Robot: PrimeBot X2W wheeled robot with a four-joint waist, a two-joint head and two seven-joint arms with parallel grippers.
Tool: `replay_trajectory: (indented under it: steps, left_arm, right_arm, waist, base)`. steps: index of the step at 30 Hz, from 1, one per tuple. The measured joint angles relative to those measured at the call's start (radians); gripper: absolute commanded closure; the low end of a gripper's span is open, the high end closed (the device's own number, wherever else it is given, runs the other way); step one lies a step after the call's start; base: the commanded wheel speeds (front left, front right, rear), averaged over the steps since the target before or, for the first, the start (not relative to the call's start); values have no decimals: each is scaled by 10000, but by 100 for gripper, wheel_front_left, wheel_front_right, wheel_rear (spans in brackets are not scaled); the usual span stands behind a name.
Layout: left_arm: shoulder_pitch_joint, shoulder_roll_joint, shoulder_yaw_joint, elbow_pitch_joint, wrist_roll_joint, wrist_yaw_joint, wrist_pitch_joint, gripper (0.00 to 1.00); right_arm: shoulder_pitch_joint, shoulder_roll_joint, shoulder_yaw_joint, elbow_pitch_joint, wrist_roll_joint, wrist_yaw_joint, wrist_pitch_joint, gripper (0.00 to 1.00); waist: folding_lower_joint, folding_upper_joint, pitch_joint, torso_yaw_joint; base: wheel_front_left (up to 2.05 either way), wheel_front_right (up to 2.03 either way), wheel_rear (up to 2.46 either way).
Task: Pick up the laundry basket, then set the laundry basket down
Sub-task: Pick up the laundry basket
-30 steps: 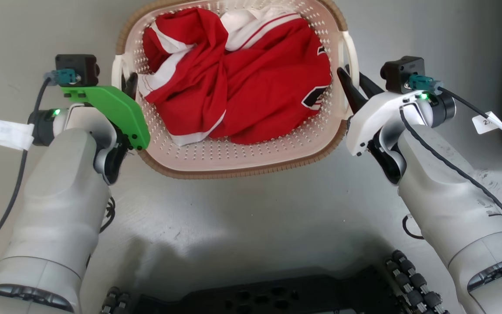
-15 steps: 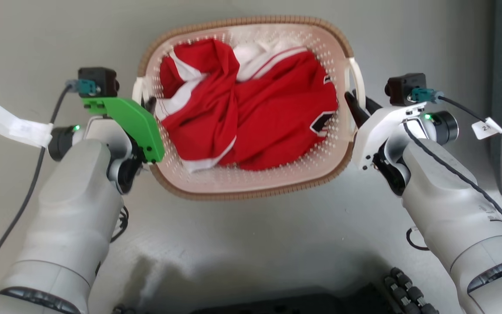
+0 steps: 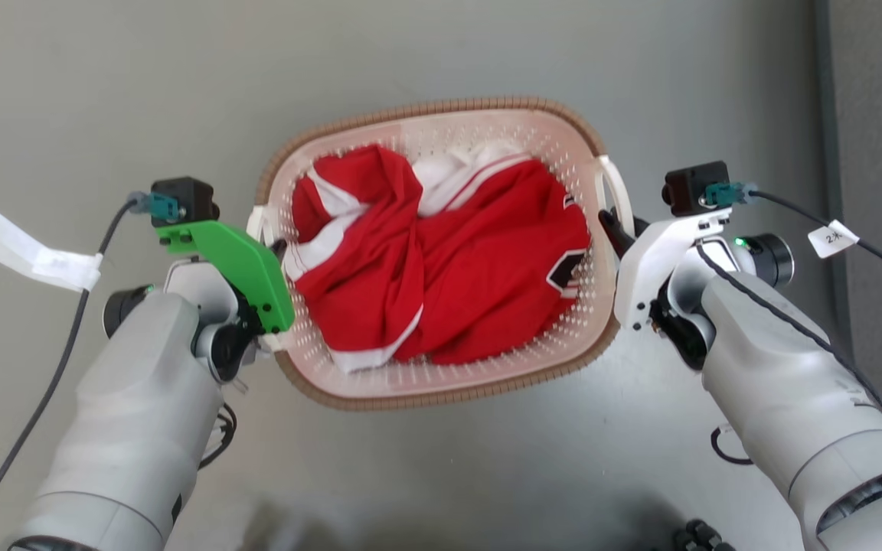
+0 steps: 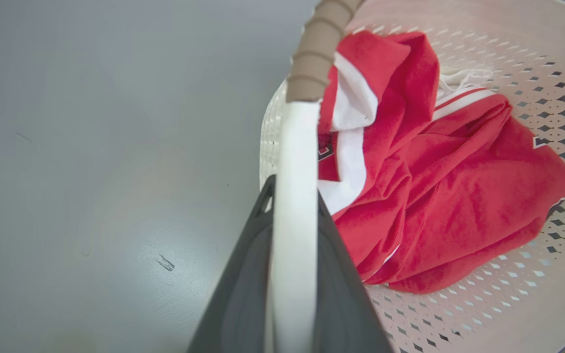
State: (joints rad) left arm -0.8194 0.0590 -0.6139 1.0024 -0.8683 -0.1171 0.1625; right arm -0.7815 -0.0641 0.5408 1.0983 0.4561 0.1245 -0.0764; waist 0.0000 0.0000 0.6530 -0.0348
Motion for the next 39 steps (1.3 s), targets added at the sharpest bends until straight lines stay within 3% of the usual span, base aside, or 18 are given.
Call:
replay_trajectory:
  steps: [21,39]
  left_arm:
    - [831,428,-270,418,-1047,-17,746,100]
    - [1535,443,-393,826,-1733,-19,1674,100]
  right_arm:
    - [1011,150,1034,-334,1937,69,1712,100]
    - [1403,180,1452,-311,3033,69,3210,100]
  waist:
    - [-1,0,-2629,-67]
    - [-1,0,-4542,-266]
  base:
    - [0,0,0]
    - [0,0,0]
